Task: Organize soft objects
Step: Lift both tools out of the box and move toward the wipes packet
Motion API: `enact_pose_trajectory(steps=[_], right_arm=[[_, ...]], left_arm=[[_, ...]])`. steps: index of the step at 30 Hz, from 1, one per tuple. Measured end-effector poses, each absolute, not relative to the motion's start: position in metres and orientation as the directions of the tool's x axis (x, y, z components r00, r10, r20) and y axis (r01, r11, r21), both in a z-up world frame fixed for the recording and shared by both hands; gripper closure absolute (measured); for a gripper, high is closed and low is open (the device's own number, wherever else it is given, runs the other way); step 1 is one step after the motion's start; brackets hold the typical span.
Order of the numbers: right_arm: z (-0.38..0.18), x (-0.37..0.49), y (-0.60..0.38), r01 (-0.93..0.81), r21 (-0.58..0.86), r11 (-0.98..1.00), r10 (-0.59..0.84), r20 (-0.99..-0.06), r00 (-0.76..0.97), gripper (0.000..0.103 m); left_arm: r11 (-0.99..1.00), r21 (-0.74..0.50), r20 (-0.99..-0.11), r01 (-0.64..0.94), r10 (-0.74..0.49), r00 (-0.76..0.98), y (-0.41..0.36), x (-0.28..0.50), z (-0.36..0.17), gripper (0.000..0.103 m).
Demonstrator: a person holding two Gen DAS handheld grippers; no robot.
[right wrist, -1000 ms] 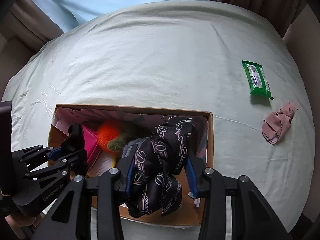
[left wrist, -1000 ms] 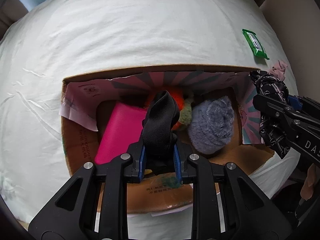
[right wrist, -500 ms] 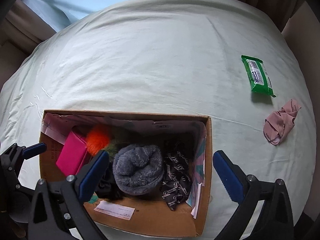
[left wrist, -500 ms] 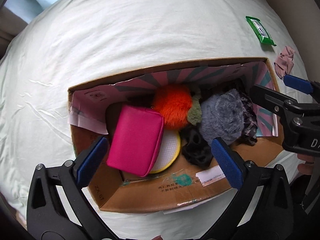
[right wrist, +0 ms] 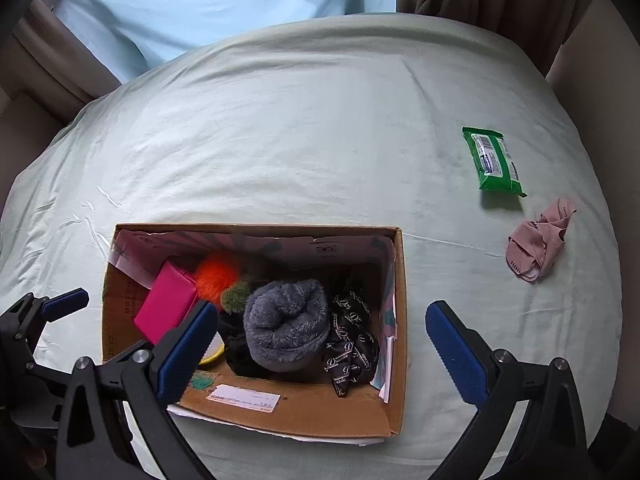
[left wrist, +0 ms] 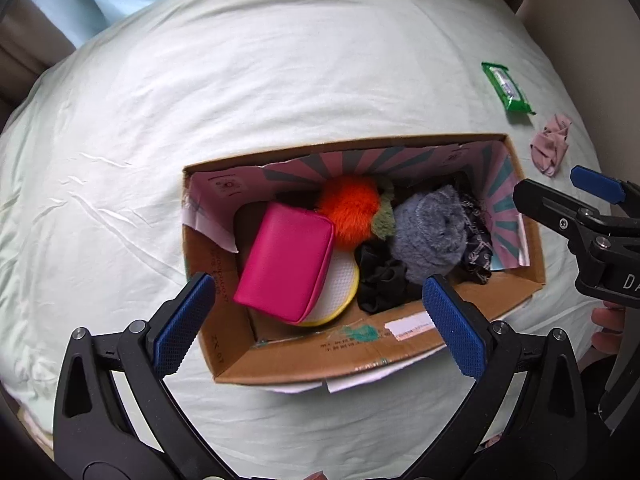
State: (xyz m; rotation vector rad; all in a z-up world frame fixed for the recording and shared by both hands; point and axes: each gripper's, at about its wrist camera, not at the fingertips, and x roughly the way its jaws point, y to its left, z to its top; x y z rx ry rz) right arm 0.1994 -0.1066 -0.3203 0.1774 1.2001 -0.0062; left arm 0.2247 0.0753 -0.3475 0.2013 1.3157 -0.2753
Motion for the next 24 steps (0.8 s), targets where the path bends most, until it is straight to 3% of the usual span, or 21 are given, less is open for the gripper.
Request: enact_pose_trajectory(steps=[24], right_arm=[[-0.156, 0.081, -0.079, 0.062, 0.122, 0.991, 0.06, -0.798, 0.6, 0.0]], left_arm=[[0.977, -0.033, -0.813, 0.212, -0.15, 0.563, 0.139, 0.115, -0.171, 0.0]])
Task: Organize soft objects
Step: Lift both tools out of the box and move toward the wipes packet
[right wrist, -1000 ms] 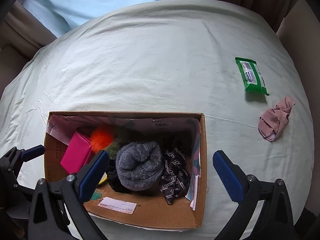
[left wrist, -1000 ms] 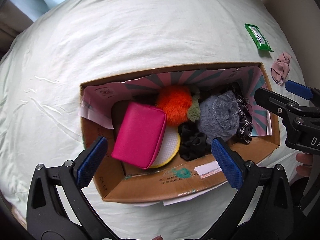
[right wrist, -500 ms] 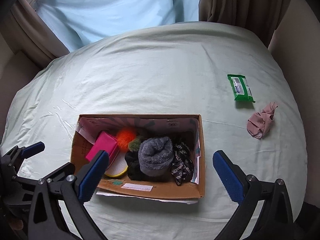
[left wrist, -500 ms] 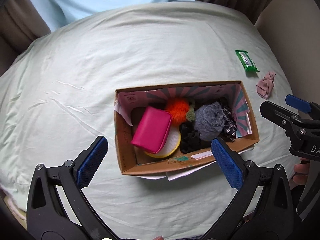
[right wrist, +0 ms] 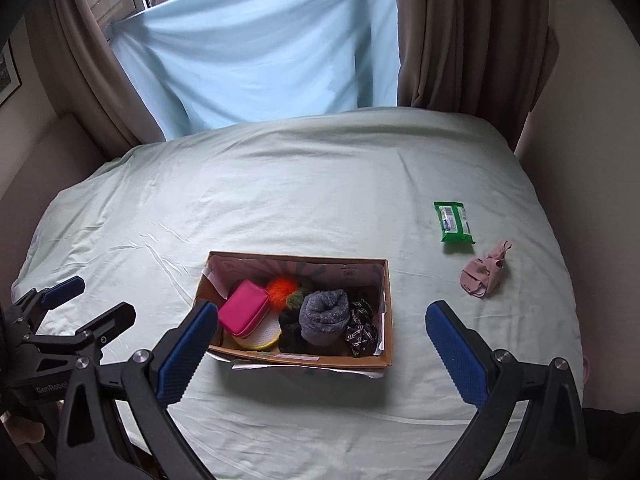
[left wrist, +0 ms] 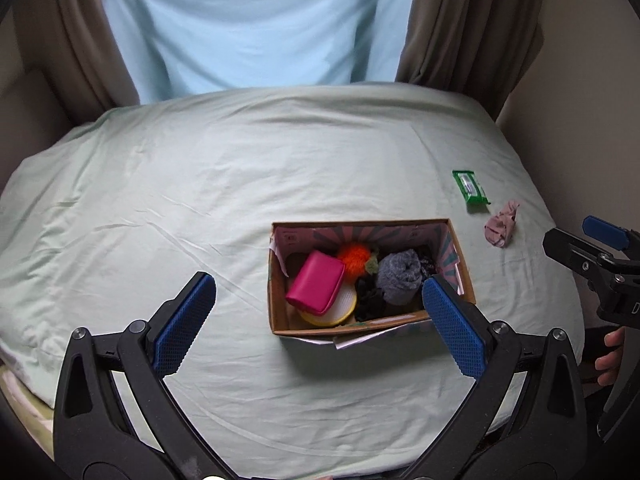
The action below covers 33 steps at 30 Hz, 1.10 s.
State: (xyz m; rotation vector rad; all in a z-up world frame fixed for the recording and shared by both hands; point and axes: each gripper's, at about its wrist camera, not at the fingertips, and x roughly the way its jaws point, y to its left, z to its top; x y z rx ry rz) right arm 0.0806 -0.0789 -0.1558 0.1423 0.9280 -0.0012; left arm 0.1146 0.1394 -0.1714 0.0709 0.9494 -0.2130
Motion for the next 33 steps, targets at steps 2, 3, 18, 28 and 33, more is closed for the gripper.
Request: enact_pose_trajectory(steps=[2, 3, 18, 28, 33], right_arm=[[-0.144, 0.07, -0.081, 0.069, 0.104, 0.992, 0.038, -0.778, 0.628, 0.0], [-0.138, 0.065, -0.083, 0.075, 0.097, 0.992, 0.027, -0.767, 0.641, 0.0], [-0.078, -0.001, -0.149, 0.132, 0.06, 0.989, -0.063, -0.642, 0.764, 0.0], [-0.086, 0.01, -0.213, 0.132, 0.085, 0.988, -0.048, -0.635, 0.771, 0.0], [-0.102, 0.03, -0.262, 0.16, 0.103, 0.982, -0.052, -0.661, 0.748, 0.0]], left_arm=[[0.979, -0.029, -0.784, 0.2, -0.147, 0.604, 0.142, 0.105, -0.154, 0.0], [0.98, -0.028, -0.768, 0.196, -0.147, 0.623, 0.142, 0.1, -0.146, 0.0], [0.995, -0.003, -0.647, 0.101, -0.079, 0.758, 0.107, 0.048, -0.08, 0.0], [0.986, 0.0, -0.636, 0.164, -0.127, 0.761, 0.023, 0.071, -0.076, 0.0], [0.975, -0.013, -0.656, 0.221, -0.175, 0.734, -0.036, 0.106, -0.089, 0.0]])
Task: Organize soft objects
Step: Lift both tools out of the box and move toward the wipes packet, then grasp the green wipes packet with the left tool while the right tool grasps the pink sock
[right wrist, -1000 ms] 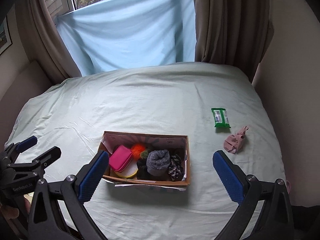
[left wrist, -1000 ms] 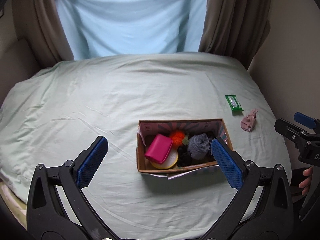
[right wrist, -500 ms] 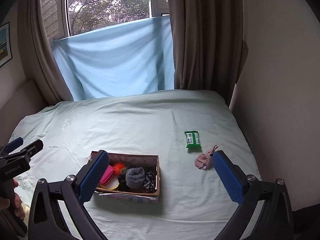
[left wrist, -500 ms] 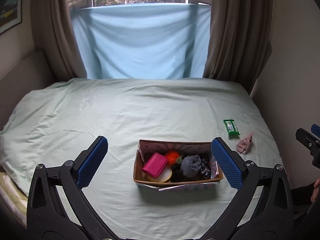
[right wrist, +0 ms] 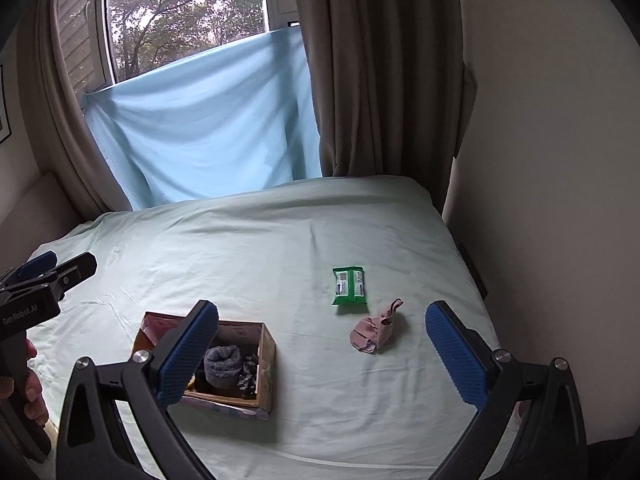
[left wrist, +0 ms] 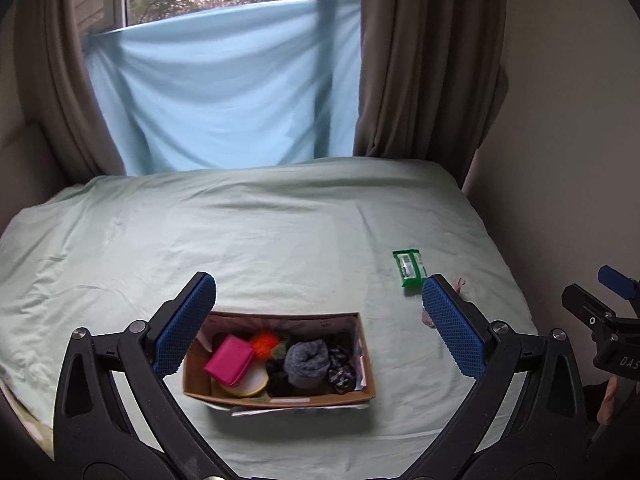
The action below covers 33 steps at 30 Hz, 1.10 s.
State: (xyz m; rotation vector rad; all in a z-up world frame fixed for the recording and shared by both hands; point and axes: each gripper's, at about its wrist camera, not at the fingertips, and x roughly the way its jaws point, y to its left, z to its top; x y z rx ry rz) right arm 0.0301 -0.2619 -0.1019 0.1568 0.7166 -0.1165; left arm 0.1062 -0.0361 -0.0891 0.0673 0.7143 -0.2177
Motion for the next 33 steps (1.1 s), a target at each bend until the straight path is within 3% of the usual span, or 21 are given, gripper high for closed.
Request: enact_pose_trajectory(steps=[10, 16, 33], right_arm=[[-0.176, 0.093, -0.341, 0.19, 0.151, 0.97, -0.009, -0.759, 0.651, 0.0], [-0.237, 0.133, -0.372, 0.23, 0.206, 0.951, 0.038, -0.816, 0.577, 0.0], [-0.406, 0.204, -0.41, 0.325, 0.285, 0.902, 0.103, -0.871, 0.48, 0.0]], left_arm=[[0.952, -0.096, -0.769, 0.291, -0.256, 0.586, -0.149, 0.205, -0.166, 0.0], [0.93, -0.078, -0.832, 0.359, -0.259, 0.49, -0.214, 0.261, -0.221, 0.0], [0.888, -0.069, -0.952, 0.455, -0.195, 0.237, -0.337, 0.386, -0.436, 0.0]])
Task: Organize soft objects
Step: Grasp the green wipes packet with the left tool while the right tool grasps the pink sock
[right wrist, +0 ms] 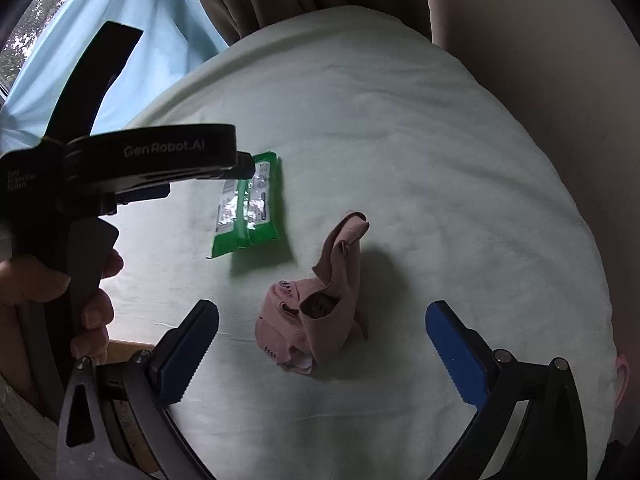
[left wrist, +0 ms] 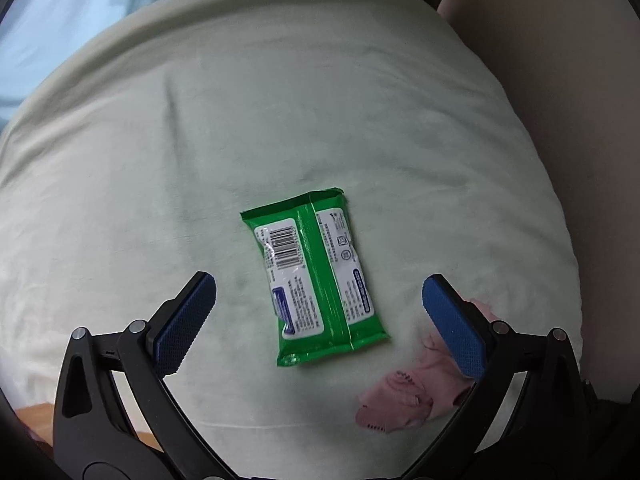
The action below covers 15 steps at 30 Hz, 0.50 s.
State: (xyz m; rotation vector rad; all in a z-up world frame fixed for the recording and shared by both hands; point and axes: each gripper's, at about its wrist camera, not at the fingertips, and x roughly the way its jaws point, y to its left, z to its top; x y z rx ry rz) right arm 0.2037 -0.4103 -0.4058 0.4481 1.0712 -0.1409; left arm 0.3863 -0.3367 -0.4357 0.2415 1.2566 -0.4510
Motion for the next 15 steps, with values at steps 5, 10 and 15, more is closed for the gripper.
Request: enact_pose_trajectory(steps=[5, 10, 15], right_arm=[[-0.439, 0.212, -0.405, 0.319, 0.296, 0.9, 0.128, -0.881, 0.456, 0.001], [-0.458, 0.222, -0.392, 0.296, 0.266, 0.917, 0.128, -0.902, 0.413, 0.02], [-0.462, 0.228, -0.382, 0.272, 0.2, 0.941, 0.083, -0.917, 0.39, 0.038]], left_arm=[[0.892, -0.06, -0.965, 0.448, -0.168, 0.204, -0.345, 0.399, -0.477, 0.008], [0.91, -0.088, -0.973, 0.405, -0.165, 0.159, -0.343, 0.409, -0.504, 0.022], [0.896, -0.054, -0.971, 0.441, -0.151, 0.187, -0.348, 0.403, -0.508, 0.039]])
